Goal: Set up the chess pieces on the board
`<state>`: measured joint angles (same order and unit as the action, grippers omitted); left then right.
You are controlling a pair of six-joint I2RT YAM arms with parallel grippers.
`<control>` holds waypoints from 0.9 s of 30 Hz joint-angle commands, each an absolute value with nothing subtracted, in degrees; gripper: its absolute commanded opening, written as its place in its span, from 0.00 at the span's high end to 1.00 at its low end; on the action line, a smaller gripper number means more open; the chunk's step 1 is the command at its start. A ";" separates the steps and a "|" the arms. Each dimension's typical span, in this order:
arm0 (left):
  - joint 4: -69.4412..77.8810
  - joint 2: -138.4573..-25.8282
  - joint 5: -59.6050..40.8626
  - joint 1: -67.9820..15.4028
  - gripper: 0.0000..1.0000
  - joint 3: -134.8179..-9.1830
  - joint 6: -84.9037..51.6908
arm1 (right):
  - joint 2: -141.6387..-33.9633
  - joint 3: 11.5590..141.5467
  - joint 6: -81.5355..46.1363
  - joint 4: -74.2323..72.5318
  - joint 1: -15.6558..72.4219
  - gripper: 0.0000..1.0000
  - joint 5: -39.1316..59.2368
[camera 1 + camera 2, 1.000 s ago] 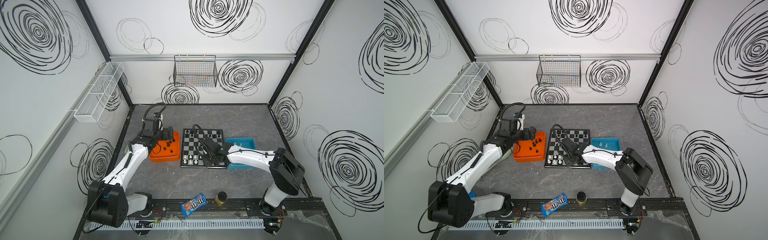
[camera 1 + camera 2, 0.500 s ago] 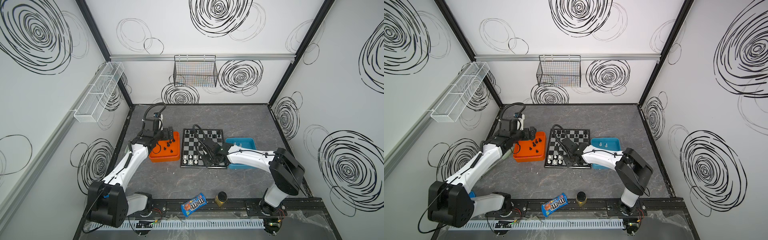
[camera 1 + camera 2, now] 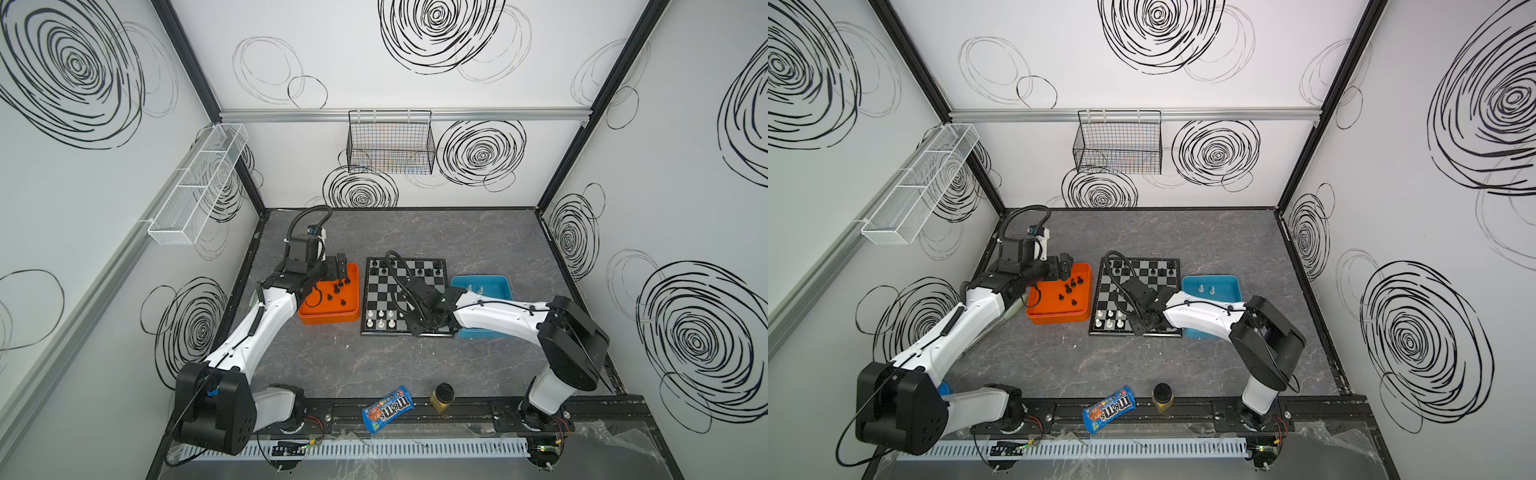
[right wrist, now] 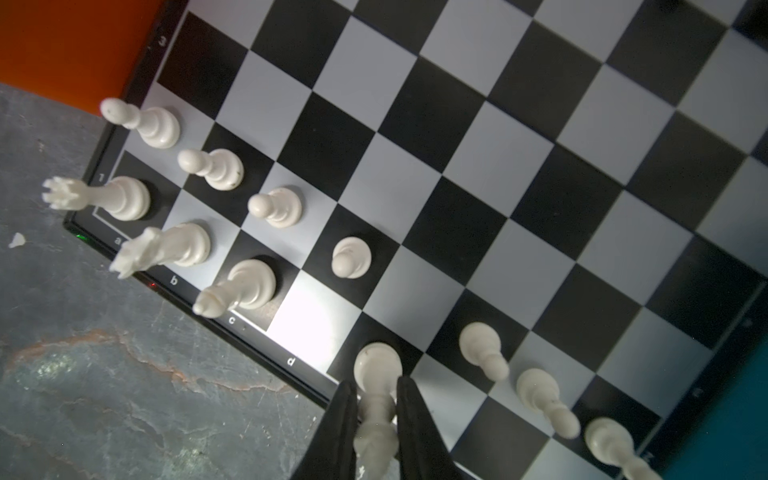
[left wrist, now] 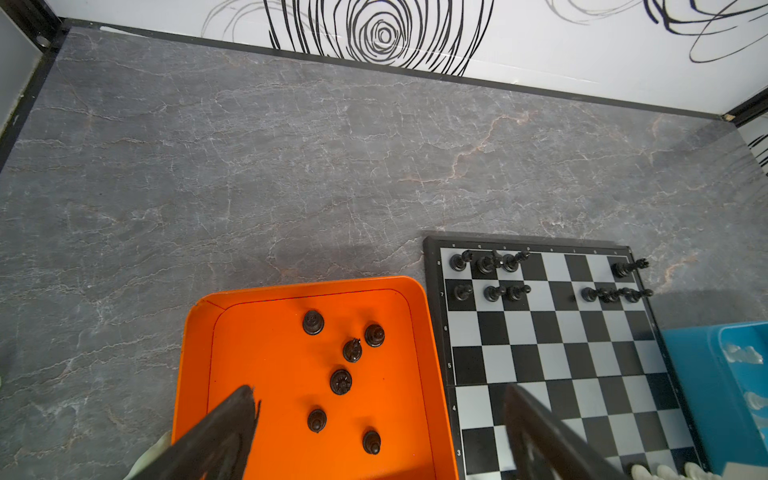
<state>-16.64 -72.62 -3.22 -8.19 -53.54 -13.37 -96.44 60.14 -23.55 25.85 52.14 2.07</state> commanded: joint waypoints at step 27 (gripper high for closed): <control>-15.12 -71.81 -3.68 -7.47 0.04 -53.03 -13.87 | -95.80 60.69 -24.35 26.48 52.56 0.76 2.11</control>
